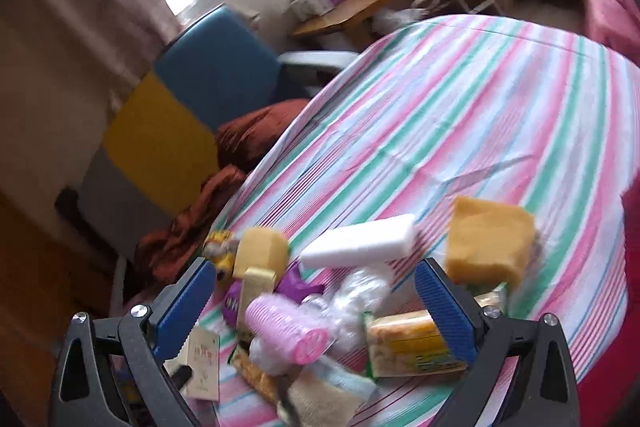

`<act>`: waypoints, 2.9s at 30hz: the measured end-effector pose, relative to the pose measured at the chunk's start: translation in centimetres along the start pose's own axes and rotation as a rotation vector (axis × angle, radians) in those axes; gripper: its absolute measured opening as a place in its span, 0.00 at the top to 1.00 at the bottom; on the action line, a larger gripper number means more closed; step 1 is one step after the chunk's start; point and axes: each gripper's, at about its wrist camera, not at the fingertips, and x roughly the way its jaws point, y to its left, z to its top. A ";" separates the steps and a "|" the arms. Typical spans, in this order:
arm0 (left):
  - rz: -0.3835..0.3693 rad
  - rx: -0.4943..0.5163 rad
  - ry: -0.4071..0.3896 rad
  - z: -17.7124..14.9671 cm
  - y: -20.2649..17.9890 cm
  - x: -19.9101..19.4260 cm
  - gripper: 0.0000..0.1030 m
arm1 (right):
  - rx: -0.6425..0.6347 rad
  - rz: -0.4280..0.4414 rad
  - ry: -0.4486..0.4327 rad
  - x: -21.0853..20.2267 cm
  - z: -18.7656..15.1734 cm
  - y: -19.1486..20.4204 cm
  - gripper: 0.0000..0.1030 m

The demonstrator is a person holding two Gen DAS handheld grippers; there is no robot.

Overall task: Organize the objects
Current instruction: 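Move the left tool to the white printed box and grasp it, then carry the white box into the gold tray with the left tool while the right tool carries pink rollers there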

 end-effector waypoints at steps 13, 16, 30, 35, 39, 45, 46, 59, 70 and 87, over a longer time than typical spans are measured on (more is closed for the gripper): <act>-0.098 -0.041 0.007 -0.9 -0.1 0.6 0.52 | -0.119 -0.026 0.074 1.7 -0.6 1.8 0.03; -0.124 -0.072 -0.038 -1.4 0.5 -1.7 0.52 | -0.120 -0.029 0.059 1.3 -0.6 1.7 0.06; -0.178 -0.156 -0.127 -6.1 2.7 -9.7 0.51 | -0.542 -0.126 0.277 5.3 -4.4 7.9 0.14; -0.169 -0.198 -0.147 -7.6 4.2 -11.4 0.51 | -0.573 -0.166 0.320 5.9 -4.5 7.7 0.62; -0.164 -0.222 -0.154 -8.7 5.0 -12.2 0.51 | -0.506 -0.084 0.285 4.1 -3.5 7.6 0.64; -0.161 -0.249 -0.172 -9.9 5.9 -13.3 0.51 | -0.431 0.060 0.260 1.4 -2.5 9.3 0.65; -0.160 -0.255 -0.176 -10.2 6.2 -13.6 0.51 | -0.435 0.077 0.263 1.1 -2.7 9.8 0.65; -0.007 -0.432 -0.202 -16.2 13.3 -17.3 0.51 | -0.702 0.370 0.444 0.2 -15.8 23.1 0.65; 0.203 -0.619 -0.144 -25.0 20.1 -18.9 0.50 | -0.953 0.464 0.670 -0.1 -30.1 29.8 0.64; 0.367 -0.673 -0.221 -26.6 20.8 -21.6 0.16 | -1.074 0.365 0.517 -1.8 -32.0 28.8 0.53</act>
